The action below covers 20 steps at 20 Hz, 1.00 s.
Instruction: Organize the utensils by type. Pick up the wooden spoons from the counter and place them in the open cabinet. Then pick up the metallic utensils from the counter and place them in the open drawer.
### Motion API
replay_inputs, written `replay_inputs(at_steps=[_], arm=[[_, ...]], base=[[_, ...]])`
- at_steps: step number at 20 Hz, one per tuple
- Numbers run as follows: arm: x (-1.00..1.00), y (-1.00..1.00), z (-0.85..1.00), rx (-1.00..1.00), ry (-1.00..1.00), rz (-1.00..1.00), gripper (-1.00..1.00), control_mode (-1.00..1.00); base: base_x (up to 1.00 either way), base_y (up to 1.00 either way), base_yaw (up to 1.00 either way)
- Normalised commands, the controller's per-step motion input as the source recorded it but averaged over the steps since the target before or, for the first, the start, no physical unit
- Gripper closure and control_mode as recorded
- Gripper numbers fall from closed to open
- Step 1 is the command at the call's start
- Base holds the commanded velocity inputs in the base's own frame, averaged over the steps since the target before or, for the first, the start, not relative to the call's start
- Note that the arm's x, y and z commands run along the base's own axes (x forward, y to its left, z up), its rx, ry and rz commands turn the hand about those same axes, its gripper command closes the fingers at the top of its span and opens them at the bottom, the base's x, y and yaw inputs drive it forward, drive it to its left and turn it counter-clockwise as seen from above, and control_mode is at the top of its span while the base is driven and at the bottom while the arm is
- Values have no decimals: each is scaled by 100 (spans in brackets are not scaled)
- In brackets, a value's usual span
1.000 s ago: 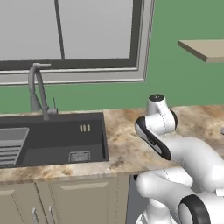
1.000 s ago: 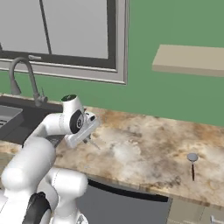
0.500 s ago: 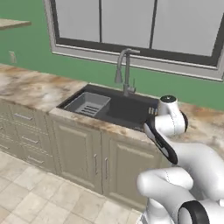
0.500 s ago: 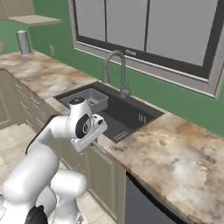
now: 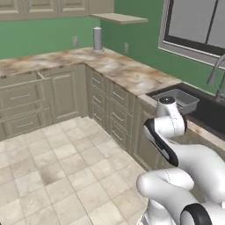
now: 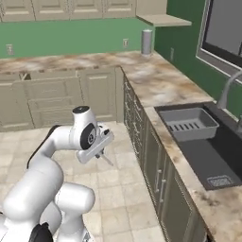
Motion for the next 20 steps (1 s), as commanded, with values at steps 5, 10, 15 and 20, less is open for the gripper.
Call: replay_inputs(at_steps=[5,10,15,20], arm=[[0,0,0,0,0,0,100,100],[0,0,0,0,0,0,100,100],[0,0,0,0,0,0,100,100],[0,0,0,0,0,0,100,100]], base=[[47,46,51],[83,32,16],[76,36,13],[70,48,19]])
